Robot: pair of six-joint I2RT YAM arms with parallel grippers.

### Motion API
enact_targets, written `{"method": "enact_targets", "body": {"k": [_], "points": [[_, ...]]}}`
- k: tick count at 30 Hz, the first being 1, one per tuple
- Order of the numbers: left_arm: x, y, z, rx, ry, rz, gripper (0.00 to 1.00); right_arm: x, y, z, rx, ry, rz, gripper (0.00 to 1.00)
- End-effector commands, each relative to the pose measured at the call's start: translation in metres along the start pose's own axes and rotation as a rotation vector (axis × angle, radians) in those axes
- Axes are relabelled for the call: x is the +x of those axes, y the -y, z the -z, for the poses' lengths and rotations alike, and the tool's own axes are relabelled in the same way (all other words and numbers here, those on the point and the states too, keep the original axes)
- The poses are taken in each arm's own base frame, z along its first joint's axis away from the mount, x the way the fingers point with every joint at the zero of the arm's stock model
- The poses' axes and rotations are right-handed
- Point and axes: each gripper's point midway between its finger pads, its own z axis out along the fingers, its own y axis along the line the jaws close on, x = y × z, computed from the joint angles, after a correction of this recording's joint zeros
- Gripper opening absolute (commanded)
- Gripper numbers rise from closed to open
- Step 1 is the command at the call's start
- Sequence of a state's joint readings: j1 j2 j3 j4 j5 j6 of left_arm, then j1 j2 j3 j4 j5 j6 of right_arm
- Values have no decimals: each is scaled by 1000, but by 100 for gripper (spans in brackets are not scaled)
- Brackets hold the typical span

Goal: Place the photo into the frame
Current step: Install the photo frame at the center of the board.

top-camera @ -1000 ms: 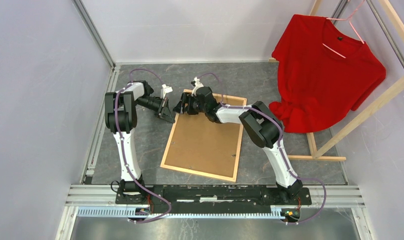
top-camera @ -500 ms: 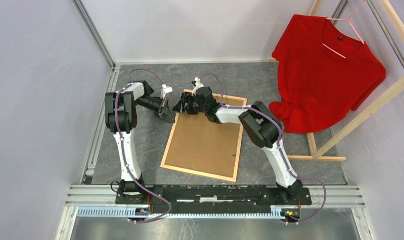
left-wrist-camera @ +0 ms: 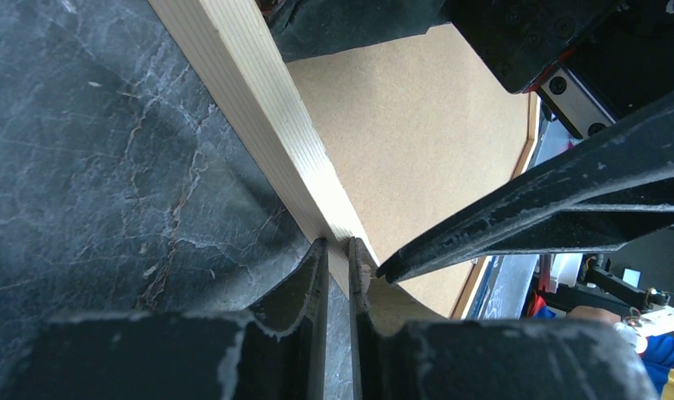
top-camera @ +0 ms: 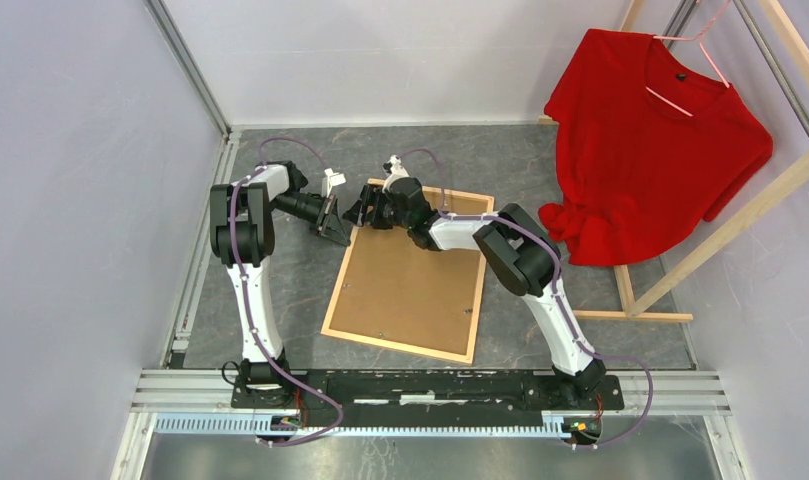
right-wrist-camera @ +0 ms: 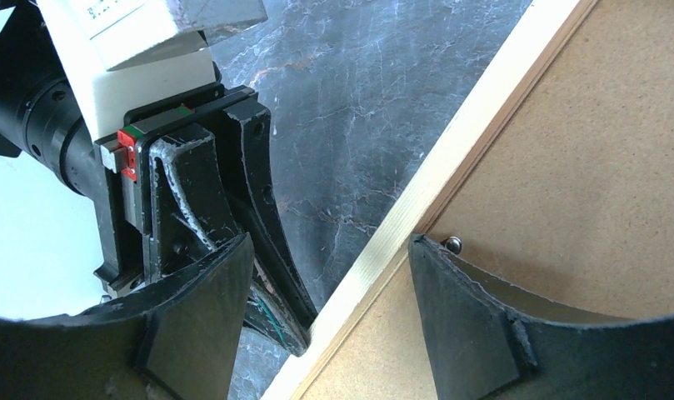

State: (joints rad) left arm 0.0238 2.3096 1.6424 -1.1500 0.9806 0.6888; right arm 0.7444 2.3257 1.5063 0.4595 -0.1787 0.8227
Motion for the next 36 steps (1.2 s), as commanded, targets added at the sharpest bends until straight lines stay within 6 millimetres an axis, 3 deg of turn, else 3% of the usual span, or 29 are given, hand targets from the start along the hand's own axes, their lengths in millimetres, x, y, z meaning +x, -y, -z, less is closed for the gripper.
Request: {"method": "enact_targets", "body": {"k": [1,6,19,36], "points": [[19,-3,-18,-6,-90,-38,17,-7,-1,12,7,27,38,77],[21,-4,-19,-7,-95,-37,17,-25,-29,35,-84,45,66,77],[24,-3,-19,-8,-101,-38,17,4,-12,42,-75,-25,44,77],[22,-3,-19,-2,-96,-38,17,15,6,20,-1,-61,46,77]]}}
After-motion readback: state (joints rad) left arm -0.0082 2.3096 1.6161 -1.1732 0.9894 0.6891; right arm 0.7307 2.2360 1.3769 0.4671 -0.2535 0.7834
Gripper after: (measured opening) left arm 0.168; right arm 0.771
